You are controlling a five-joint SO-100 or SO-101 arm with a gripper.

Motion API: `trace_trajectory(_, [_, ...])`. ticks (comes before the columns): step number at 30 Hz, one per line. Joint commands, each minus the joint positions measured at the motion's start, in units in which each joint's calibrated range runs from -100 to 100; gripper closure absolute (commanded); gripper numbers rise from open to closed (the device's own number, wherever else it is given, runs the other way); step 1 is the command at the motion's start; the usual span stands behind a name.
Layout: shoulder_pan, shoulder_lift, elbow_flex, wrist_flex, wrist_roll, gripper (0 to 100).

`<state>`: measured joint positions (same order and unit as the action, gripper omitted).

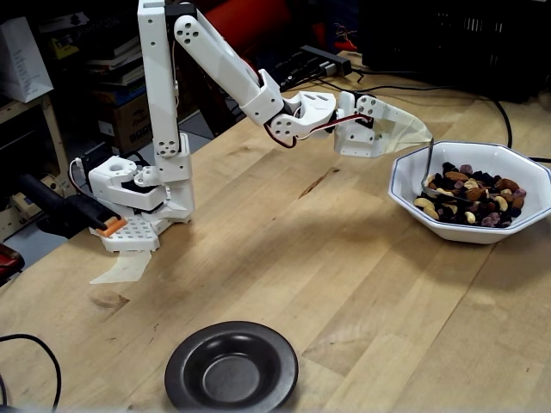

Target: Use spoon to transfer food from the white bowl to brown plate

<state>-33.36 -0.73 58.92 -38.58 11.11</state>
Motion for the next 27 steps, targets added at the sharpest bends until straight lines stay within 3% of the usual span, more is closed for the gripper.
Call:
trace_trajectory(1, [-0.2,-0.6,-1.0,-1.2,-2.9,96])
trace_trajectory(8, [-0.1,-0.8,-1.0,-1.7,-6.2,96])
trace_trajectory(15, [0.2,-0.6,-1.0,-8.9,-8.1,96])
trace_trajectory(27, [6.5,-0.6,-1.0,-12.6,-9.7,96])
